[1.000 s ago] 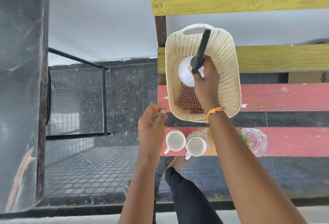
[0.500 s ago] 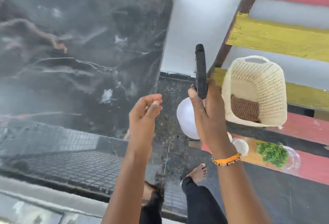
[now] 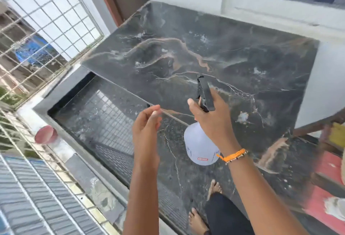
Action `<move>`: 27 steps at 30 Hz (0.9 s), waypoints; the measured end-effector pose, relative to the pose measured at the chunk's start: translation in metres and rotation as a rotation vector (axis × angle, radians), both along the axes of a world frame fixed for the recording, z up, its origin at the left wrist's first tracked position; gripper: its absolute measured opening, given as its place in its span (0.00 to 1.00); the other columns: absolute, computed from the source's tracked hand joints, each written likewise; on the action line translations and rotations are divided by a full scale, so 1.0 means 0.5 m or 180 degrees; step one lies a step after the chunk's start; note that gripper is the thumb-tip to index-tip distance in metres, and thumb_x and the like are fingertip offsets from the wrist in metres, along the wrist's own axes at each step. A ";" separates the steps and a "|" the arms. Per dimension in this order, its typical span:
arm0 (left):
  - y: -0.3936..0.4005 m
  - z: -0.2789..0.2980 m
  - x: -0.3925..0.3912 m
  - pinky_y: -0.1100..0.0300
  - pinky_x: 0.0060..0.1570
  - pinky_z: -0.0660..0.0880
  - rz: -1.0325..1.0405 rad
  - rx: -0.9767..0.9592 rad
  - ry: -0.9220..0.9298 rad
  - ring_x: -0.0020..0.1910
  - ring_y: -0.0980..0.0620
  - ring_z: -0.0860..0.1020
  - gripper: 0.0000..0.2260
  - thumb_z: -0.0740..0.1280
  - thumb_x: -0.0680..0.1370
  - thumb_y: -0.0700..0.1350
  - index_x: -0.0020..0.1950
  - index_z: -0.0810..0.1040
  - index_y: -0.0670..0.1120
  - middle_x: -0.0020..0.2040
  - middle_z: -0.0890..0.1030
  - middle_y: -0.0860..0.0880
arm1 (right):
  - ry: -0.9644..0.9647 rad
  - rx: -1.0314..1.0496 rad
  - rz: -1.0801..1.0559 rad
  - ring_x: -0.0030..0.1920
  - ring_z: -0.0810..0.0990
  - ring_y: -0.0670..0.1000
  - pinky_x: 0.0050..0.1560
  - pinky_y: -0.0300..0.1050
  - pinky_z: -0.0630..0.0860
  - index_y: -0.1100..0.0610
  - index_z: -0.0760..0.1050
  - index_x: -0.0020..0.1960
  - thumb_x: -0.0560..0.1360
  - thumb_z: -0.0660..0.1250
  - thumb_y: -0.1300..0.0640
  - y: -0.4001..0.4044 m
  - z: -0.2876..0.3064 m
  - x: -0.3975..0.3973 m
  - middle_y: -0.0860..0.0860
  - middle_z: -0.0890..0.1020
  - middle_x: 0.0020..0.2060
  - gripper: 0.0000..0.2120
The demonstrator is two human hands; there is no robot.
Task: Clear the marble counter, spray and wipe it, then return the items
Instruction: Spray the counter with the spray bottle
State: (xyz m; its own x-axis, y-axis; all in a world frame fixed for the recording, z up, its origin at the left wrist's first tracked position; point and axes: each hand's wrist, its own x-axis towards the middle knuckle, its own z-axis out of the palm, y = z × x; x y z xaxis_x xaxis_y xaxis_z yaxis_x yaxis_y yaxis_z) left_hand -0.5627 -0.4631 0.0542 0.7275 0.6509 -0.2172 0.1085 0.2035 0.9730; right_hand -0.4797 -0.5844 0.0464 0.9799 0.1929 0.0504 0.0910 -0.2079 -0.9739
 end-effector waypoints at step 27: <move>0.561 -0.049 0.570 0.65 0.47 0.71 -0.1160 0.0066 0.0588 0.49 0.58 0.78 0.07 0.63 0.78 0.47 0.49 0.80 0.56 0.53 0.80 0.55 | 0.0070 -0.0337 0.0101 0.31 0.71 0.47 0.34 0.38 0.67 0.52 0.68 0.33 0.72 0.64 0.39 0.492 -0.029 0.506 0.45 0.73 0.27 0.19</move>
